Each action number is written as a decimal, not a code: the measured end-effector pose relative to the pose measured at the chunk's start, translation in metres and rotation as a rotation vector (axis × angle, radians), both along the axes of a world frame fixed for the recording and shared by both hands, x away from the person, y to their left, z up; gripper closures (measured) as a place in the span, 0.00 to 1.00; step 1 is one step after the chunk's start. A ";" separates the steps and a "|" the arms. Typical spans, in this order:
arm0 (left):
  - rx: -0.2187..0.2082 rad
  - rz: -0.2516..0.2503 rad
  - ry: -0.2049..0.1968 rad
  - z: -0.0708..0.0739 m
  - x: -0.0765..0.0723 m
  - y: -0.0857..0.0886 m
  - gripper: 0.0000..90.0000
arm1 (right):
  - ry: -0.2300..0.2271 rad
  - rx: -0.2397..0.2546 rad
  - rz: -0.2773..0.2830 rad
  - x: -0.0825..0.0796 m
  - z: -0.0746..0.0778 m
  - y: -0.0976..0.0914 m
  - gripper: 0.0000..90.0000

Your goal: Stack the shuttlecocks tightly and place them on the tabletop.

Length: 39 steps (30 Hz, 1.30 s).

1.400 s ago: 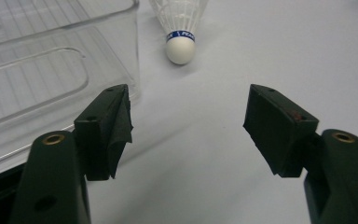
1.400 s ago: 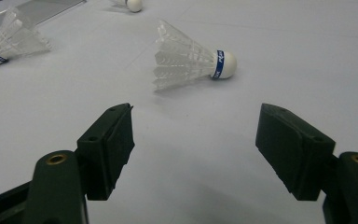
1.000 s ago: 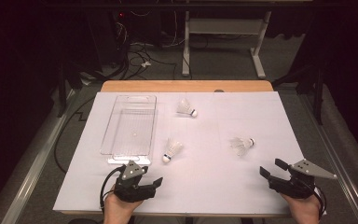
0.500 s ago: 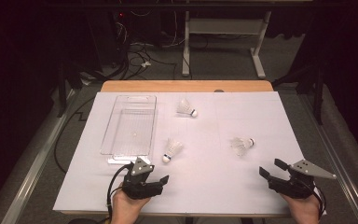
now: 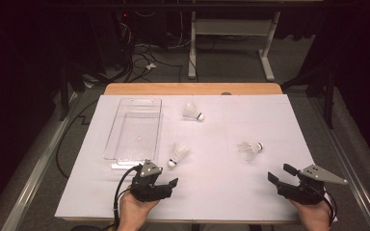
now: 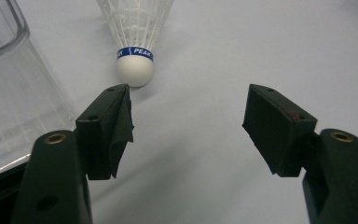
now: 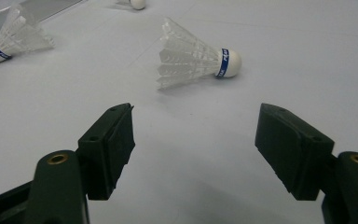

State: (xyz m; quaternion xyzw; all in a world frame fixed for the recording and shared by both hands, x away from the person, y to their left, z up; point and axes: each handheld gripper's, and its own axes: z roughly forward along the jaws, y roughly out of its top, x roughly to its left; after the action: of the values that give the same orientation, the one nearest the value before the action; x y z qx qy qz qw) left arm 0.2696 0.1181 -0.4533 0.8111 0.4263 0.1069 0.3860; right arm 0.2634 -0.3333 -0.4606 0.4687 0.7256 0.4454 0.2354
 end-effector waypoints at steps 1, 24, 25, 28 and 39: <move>0.002 0.000 0.001 0.000 0.001 -0.001 0.37 | 0.000 0.000 0.000 0.000 0.000 0.000 0.32; 0.035 0.001 0.014 0.013 0.022 -0.019 0.39 | 0.008 0.003 0.008 0.000 0.000 0.001 0.32; 0.034 0.005 0.021 0.014 0.024 -0.020 0.39 | 0.008 0.003 0.008 0.000 0.000 0.001 0.32; 0.047 0.006 0.029 0.017 0.029 -0.023 0.39 | 0.008 0.003 0.008 0.001 0.000 0.000 0.32; 0.087 0.023 0.031 0.026 0.043 -0.032 0.41 | 0.007 0.007 0.009 0.000 0.000 0.000 0.32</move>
State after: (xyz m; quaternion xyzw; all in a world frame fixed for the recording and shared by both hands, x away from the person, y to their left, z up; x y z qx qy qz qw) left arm 0.3131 0.0862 -0.4271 0.8236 0.4367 0.1171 0.3425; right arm 0.2638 -0.3331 -0.4606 0.4677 0.7272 0.4472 0.2290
